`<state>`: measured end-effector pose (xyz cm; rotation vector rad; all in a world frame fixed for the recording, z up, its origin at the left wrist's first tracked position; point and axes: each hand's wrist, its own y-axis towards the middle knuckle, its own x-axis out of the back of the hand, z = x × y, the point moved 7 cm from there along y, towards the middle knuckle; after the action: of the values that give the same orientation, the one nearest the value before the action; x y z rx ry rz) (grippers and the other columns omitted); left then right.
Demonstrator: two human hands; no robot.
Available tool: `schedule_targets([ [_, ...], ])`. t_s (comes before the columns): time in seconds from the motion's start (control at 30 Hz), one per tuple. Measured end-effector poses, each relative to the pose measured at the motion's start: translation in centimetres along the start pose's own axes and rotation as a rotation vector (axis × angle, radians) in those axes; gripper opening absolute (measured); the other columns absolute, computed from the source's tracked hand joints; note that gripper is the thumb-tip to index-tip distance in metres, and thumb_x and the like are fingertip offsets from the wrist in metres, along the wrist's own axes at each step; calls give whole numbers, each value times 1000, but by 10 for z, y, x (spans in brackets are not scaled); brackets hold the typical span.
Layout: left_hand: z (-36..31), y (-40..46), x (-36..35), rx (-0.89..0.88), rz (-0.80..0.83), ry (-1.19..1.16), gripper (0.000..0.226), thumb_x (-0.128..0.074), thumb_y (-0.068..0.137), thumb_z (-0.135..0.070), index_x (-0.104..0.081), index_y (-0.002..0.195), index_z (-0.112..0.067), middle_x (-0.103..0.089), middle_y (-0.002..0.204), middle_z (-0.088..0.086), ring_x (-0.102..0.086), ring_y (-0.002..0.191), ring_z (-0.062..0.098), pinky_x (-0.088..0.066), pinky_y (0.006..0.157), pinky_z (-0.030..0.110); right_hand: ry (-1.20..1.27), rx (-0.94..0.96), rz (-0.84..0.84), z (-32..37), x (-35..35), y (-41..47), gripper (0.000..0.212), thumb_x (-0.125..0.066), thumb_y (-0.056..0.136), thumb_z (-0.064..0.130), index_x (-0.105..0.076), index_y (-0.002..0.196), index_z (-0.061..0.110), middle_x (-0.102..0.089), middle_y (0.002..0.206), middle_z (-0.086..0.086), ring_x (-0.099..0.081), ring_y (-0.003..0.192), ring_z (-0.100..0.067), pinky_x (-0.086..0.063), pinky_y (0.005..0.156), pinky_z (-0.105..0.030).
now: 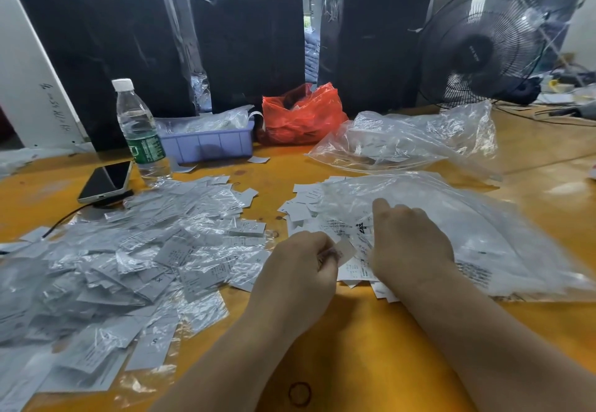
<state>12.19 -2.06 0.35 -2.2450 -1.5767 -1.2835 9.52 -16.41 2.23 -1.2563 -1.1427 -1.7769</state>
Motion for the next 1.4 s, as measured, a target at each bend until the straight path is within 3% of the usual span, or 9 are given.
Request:
schedule_targets([
  [0.27,6,3,10,36,-67,-37,26,-51,94,-18,-48,71,-30,-51,57,-14,-46,56,4,-31,47,20,341,252,-433,16,35,-14,30,-62,79,1,-63,109,0,-65,87,-14,-61,83,-31,-56,65,-41],
  [0.4,11,4,21,104,-130,-106,32,-46,98,-17,-42,121,-38,-57,68,-6,-51,51,5,-33,41,18,677,386,-477,22,38,-16,27,-71,76,-5,-66,101,5,-67,83,-4,-62,75,-15,-54,70,-24],
  [0.5,9,7,41,72,-184,-67,42,-45,96,-12,-43,125,-41,-59,71,-3,-52,53,10,-33,41,26,1051,310,-293,17,29,-7,34,-70,76,-9,-66,102,12,-68,87,2,-65,82,-13,-56,78,-24],
  [0.63,22,7,67,173,-176,-208,26,-49,89,-11,-67,82,-27,-63,66,-16,-56,60,3,-39,49,20,1400,280,-47,26,25,3,39,-73,73,-14,-66,99,15,-70,87,-1,-67,83,-16,-57,78,-27],
  [0.77,49,-9,74,353,-154,-350,18,-54,91,-38,-66,83,-27,-67,77,-4,-61,77,13,-47,68,36,1686,370,246,66,25,5,37,-76,60,-11,-68,87,13,-69,80,-6,-66,77,-18,-57,72,-26],
  [0.87,69,-17,71,535,-128,-590,38,-52,88,-60,-67,90,-25,-69,93,4,-64,83,19,-43,72,37,1872,368,442,96,21,8,33,-72,57,-11,-69,83,9,-68,77,-10,-67,70,-17,-56,65,-23],
  [0.97,68,-15,67,463,-48,-789,57,-50,78,-70,-75,97,-23,-72,90,1,-64,71,10,-39,73,35,1898,367,490,111,13,11,33,-71,58,-12,-66,85,6,-68,77,-10,-67,70,-18,-57,66,-23],
  [1.2,87,-6,64,505,-85,-779,12,-65,89,-20,-76,84,-16,-65,69,-5,-58,61,8,-40,62,30,1689,460,463,101,-2,7,34,-77,62,-9,-72,84,16,-68,84,-11,-65,78,-20,-56,71,-26],
  [1.4,89,-7,64,469,-119,-727,12,-65,90,-24,-75,87,-17,-66,69,-8,-59,61,5,-48,60,26,1512,448,394,97,-10,2,26,-71,76,-15,-68,90,7,-68,84,-11,-62,78,-19,-53,71,-27],
])
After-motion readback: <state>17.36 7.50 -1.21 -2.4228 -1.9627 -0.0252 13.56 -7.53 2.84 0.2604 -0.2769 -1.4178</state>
